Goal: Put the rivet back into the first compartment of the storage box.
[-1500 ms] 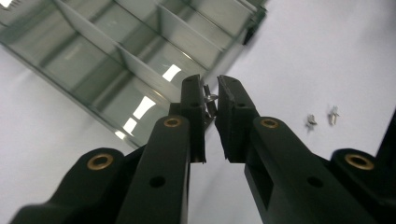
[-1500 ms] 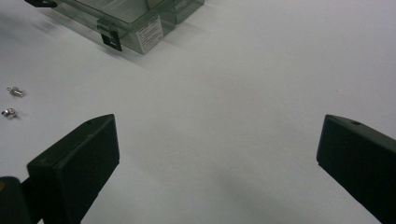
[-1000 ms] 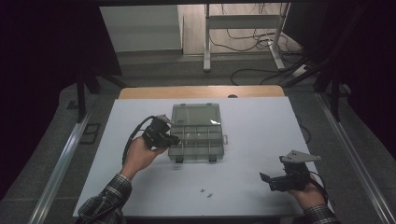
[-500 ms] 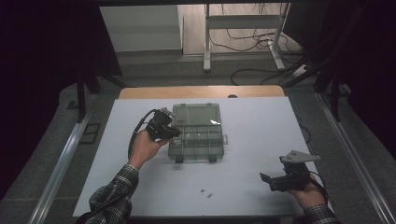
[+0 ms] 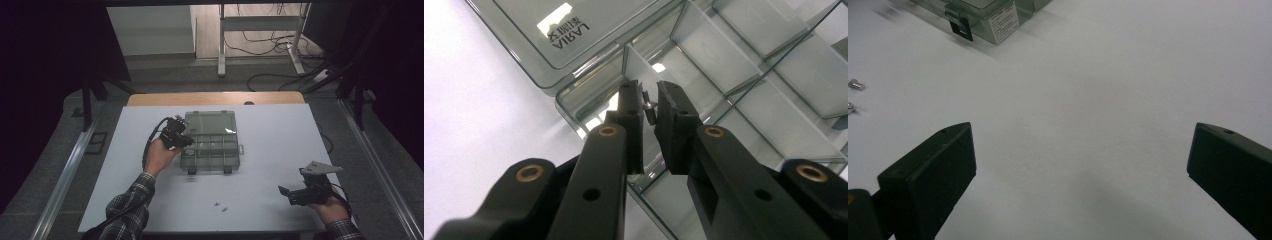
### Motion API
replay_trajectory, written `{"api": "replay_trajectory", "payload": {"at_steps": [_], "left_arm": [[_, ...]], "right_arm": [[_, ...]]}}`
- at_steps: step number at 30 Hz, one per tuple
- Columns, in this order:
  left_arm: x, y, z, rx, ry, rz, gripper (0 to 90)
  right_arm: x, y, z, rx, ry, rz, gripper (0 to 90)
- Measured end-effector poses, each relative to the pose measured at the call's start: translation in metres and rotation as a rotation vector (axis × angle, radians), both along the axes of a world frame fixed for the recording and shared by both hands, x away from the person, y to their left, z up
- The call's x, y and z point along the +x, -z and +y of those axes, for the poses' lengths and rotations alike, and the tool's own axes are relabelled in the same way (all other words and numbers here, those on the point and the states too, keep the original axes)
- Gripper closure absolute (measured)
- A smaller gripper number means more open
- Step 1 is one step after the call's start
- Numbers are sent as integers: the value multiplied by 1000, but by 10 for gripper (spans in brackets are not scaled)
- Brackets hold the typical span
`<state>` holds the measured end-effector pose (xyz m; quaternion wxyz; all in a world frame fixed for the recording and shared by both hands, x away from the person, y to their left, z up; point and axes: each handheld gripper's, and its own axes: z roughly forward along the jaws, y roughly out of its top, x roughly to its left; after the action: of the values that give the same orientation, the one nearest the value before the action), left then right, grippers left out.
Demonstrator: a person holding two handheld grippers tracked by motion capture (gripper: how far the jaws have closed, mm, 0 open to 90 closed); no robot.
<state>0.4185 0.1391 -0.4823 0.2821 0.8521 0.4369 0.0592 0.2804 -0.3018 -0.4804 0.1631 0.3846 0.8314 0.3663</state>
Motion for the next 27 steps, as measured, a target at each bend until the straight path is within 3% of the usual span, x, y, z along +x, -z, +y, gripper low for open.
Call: {"api": "replay_trajectory", "payload": {"at_steps": [3, 4, 8, 21, 27], "left_arm": [[0, 2, 0, -3, 3, 5, 808], [0, 2, -1, -10, 2, 7, 760], [0, 0, -1, -24, 5, 11, 717], [-12, -13, 8, -55, 22, -14, 565], [-20, -16, 11, -63, 33, -25, 438]], "right_arm": [[0, 1, 0, -1, -2, 2, 0], [0, 0, 1, -3, -3, 4, 0], [0, 0, 1, -4, -3, 1, 0], [-1, 0, 0, -6, 3, -3, 0], [-1, 0, 1, -7, 1, -4, 0]]}}
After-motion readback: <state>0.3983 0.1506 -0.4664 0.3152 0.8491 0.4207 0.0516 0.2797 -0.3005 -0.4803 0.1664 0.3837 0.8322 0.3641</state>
